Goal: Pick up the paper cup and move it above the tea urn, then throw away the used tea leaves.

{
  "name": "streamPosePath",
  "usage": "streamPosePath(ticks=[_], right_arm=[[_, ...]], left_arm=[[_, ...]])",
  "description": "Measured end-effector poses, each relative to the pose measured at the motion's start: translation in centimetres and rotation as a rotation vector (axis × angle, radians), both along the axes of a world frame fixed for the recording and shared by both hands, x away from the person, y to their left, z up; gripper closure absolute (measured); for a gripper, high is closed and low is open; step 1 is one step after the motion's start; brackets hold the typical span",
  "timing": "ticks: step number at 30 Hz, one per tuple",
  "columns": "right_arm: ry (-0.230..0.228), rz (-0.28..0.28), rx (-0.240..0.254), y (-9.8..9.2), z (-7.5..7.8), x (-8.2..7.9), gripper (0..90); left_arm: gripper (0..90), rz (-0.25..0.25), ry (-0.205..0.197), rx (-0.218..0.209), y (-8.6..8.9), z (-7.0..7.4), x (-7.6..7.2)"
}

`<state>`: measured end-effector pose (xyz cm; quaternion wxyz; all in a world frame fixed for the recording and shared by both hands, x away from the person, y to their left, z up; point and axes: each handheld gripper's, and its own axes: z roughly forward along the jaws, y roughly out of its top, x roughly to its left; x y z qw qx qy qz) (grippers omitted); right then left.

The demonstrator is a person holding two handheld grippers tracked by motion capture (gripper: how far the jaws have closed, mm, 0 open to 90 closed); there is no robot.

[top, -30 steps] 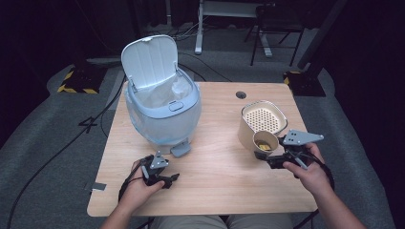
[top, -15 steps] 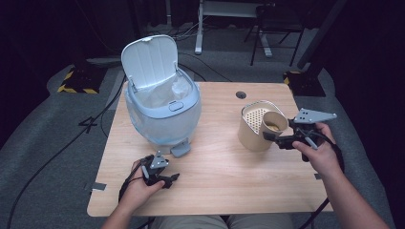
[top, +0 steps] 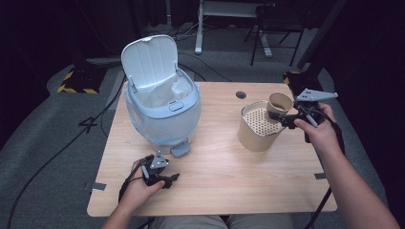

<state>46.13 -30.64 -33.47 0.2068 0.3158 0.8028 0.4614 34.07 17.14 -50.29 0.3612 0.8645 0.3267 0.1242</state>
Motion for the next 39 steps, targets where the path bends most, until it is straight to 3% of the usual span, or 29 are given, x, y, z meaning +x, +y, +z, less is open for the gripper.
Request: streamPosePath(ticks=[12,18,22,23,25,26,27,30,32,33,34,35,39], right_arm=[[0.005,-0.056,-0.070,-0.3,-1.2,2.5,30.0],[0.002,-0.069,-0.082,-0.5,-1.6,2.7,29.9],[-0.017,-0.070,-0.105,-0.5,-1.7,2.5,29.9],[-0.043,-0.066,-0.140,-0.5,-1.5,2.4,30.0],[-0.055,-0.062,-0.157,-0.5,-1.5,2.4,30.0],[-0.099,-0.041,-0.209,-0.5,-1.3,2.3,30.1],[-0.099,-0.041,-0.209,-0.5,-1.3,2.3,30.1],[-0.205,-0.009,-0.353,-0.2,-0.9,2.1,30.2],[-0.214,-0.006,-0.377,-0.1,-0.9,2.0,30.3],[-0.228,0.003,-0.422,0.0,-0.9,1.9,30.3],[-0.260,0.017,-0.500,0.3,-0.9,1.8,30.2],[-0.260,0.017,-0.500,0.3,-0.9,1.8,30.2],[-0.343,0.037,-0.712,1.1,-1.1,1.4,30.2]], left_arm=[[30.1,0.000,0.000,0.000,0.0,0.0,0.0],[30.1,-0.001,0.001,-0.001,0.0,0.0,0.0],[30.0,0.000,0.000,0.000,0.0,0.0,0.0],[30.0,0.001,0.000,0.000,0.0,0.0,0.0],[30.0,0.000,-0.001,0.000,0.0,0.0,0.0],[30.0,0.000,-0.001,0.000,0.0,0.0,0.0],[30.0,0.000,0.000,-0.001,0.0,0.0,0.0],[30.0,0.001,-0.001,0.001,0.0,0.0,0.0],[30.0,0.001,-0.001,0.001,0.0,0.0,0.0],[30.0,0.001,-0.001,0.000,0.0,0.0,0.0],[30.0,0.001,-0.001,0.001,0.0,0.0,0.0],[30.0,0.001,-0.001,0.001,0.0,0.0,0.0],[30.0,0.001,-0.002,0.001,0.0,0.0,0.0]])
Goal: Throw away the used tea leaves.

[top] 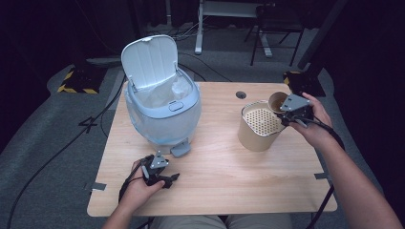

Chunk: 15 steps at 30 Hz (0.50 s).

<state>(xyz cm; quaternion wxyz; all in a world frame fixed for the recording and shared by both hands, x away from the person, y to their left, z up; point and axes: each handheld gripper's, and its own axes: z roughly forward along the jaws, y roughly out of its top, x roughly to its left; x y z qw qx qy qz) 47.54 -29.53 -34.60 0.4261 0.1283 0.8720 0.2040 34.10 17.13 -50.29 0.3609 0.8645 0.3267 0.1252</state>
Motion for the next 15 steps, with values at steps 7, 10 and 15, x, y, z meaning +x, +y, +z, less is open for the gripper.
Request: streamPosePath(ticks=[7,10,15], right_arm=[[-0.102,0.019,-0.276,0.5,-0.7,0.0,29.8],[-0.158,0.013,-0.381,0.7,-1.0,-0.2,29.8],[-0.252,0.012,-0.566,1.1,-1.7,-0.5,29.9]], left_arm=[[30.0,-0.001,0.002,-0.002,0.0,0.0,0.0],[30.0,-0.001,0.002,-0.001,0.0,0.0,0.0],[29.9,-0.001,0.002,-0.001,0.0,0.0,0.0]])
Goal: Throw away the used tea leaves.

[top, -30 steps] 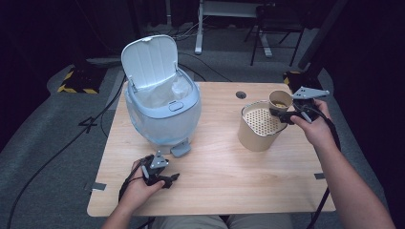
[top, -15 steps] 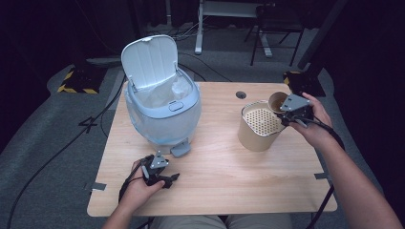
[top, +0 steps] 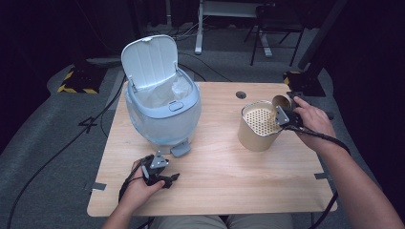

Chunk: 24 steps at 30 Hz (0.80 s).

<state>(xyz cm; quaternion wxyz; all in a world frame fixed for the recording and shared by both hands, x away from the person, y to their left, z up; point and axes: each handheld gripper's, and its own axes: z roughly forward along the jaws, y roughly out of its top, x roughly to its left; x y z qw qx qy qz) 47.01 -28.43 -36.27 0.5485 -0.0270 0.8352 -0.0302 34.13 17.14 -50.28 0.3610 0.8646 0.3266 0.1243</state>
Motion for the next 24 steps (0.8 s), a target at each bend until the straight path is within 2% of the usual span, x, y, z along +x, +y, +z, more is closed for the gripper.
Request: streamPosePath(ticks=[3,4,5,6,7,8,9,10,11,13,14,15,16,19,21,24], right_arm=[[-0.070,0.010,-0.118,0.2,-0.4,-0.2,29.9],[-0.105,0.020,-0.181,0.4,-0.7,-0.2,29.9],[-0.105,0.020,-0.181,0.4,-0.7,-0.2,29.9],[-0.160,0.029,-0.282,0.5,-1.2,-0.3,30.1],[-0.160,0.029,-0.282,0.5,-1.2,-0.3,30.1],[-0.181,0.032,-0.319,0.6,-1.3,-0.3,30.1],[-0.212,0.038,-0.372,0.8,-1.6,-0.4,30.1],[-0.275,0.059,-0.461,1.1,-1.9,-0.6,30.1],[-0.275,0.059,-0.461,1.1,-1.9,-0.6,30.1],[-0.333,0.067,-0.530,1.4,-2.1,-0.9,30.2],[-0.363,0.073,-0.573,1.6,-2.1,-1.0,30.2],[-0.409,0.081,-0.639,1.8,-2.3,-1.1,30.2],[-0.425,0.090,-0.673,1.9,-2.3,-1.1,30.2],[-0.482,0.114,-0.760,2.3,-2.4,-1.3,30.2],[-0.497,0.120,-0.792,2.6,-2.1,-1.4,30.2],[-0.520,0.135,-0.811,2.8,-1.7,-1.5,30.2]], left_arm=[[29.9,-0.002,0.000,0.003,0.0,0.0,0.0],[29.8,-0.002,0.000,0.003,0.0,0.0,0.0],[29.8,-0.001,0.000,0.003,0.0,0.0,0.0],[29.9,-0.001,-0.001,0.003,0.0,0.0,0.0],[29.8,-0.001,-0.001,0.003,0.0,0.0,0.0],[29.8,-0.001,-0.001,0.003,0.0,0.0,0.0],[29.9,-0.001,-0.001,0.003,0.0,0.0,0.0],[29.8,-0.002,0.000,0.003,0.0,0.0,0.0],[29.8,-0.002,-0.001,0.004,0.0,0.0,0.0],[29.8,-0.002,-0.001,0.004,0.0,0.0,0.0],[29.8,-0.002,-0.001,0.004,0.0,0.0,0.0],[29.8,-0.002,-0.001,0.004,0.0,0.0,0.0],[29.8,-0.002,-0.001,0.004,0.0,0.0,0.0],[29.8,-0.002,0.000,0.003,0.0,0.0,0.0],[29.8,-0.001,-0.001,0.003,0.0,0.0,0.0],[29.9,-0.002,-0.001,0.003,0.0,0.0,0.0]])
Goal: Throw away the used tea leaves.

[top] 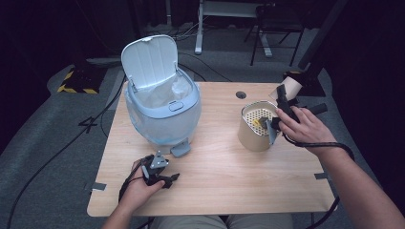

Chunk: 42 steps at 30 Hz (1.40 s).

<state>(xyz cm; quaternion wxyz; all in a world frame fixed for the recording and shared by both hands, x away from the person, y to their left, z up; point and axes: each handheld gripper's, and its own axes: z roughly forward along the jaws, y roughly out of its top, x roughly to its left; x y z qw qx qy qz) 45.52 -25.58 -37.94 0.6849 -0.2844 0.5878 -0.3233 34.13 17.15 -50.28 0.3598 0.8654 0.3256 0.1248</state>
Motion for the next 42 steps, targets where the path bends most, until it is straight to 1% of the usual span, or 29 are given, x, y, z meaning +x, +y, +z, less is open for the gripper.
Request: streamPosePath(ticks=[2,4,8,9,13,14,21,27,31,32,33,34,35,36,37,38,39,40,41,42], right_arm=[[0.000,-0.004,-0.009,0.1,0.1,0.0,30.1],[-0.005,0.008,-0.012,0.3,0.3,0.0,30.0],[-0.005,0.008,-0.016,0.5,0.2,-0.1,29.9],[-0.003,0.007,-0.025,0.5,0.2,0.0,29.8],[-0.003,0.009,-0.021,0.5,0.2,0.0,29.7],[-0.004,0.005,-0.027,0.6,0.3,0.0,29.7],[-0.010,0.006,-0.030,0.7,0.4,0.0,29.5],[-0.011,0.011,-0.025,0.8,0.3,-0.1,29.5],[-0.009,0.007,-0.006,0.8,0.5,-0.1,29.4],[0.020,0.003,0.050,0.8,0.7,-0.1,29.3],[0.020,0.003,0.050,0.8,0.7,-0.1,29.3],[0.085,-0.007,0.176,0.8,1.2,-0.1,29.1],[0.085,-0.007,0.176,0.8,1.2,-0.1,29.1],[0.107,-0.011,0.234,0.7,1.4,0.0,29.0],[0.141,-0.025,0.333,0.5,1.8,0.1,29.0],[0.193,-0.040,0.481,0.2,2.5,0.2,28.9],[0.193,-0.040,0.481,0.2,2.5,0.2,28.9],[0.249,-0.058,0.639,-0.3,3.2,0.4,28.8],[0.249,-0.058,0.639,-0.3,3.2,0.4,28.8],[0.322,-0.081,0.824,-0.9,4.0,0.5,28.5]], left_arm=[[29.8,0.000,0.000,-0.001,0.0,0.0,0.0],[29.9,0.000,0.000,0.000,0.0,0.0,0.0],[29.8,0.000,0.000,0.000,0.0,0.0,0.0],[29.8,-0.001,0.001,0.000,0.0,0.0,0.0],[29.8,0.000,0.000,0.000,0.0,0.0,0.0],[29.8,0.000,0.000,0.000,0.0,0.0,0.0],[29.8,-0.001,0.001,-0.001,0.0,0.0,0.0],[29.8,-0.001,0.001,0.000,0.0,0.0,0.0],[29.8,0.000,0.000,0.000,0.0,0.0,0.0],[29.8,0.000,0.000,0.000,0.0,0.0,0.0],[29.8,0.000,0.000,0.000,0.0,0.0,0.0],[29.9,0.000,0.001,-0.001,0.0,0.0,0.0],[29.8,0.000,0.001,-0.001,0.0,0.0,0.0],[29.8,0.000,0.000,0.000,0.0,0.0,0.0],[29.8,0.000,0.000,0.000,0.0,0.0,0.0],[29.8,0.000,0.000,0.000,0.0,0.0,0.0],[29.8,0.000,0.000,0.000,0.0,0.0,0.0],[29.8,0.000,0.000,0.000,0.0,0.0,0.0],[29.8,0.000,0.000,0.000,0.0,0.0,0.0],[29.8,0.000,0.001,-0.001,0.0,0.0,0.0]])
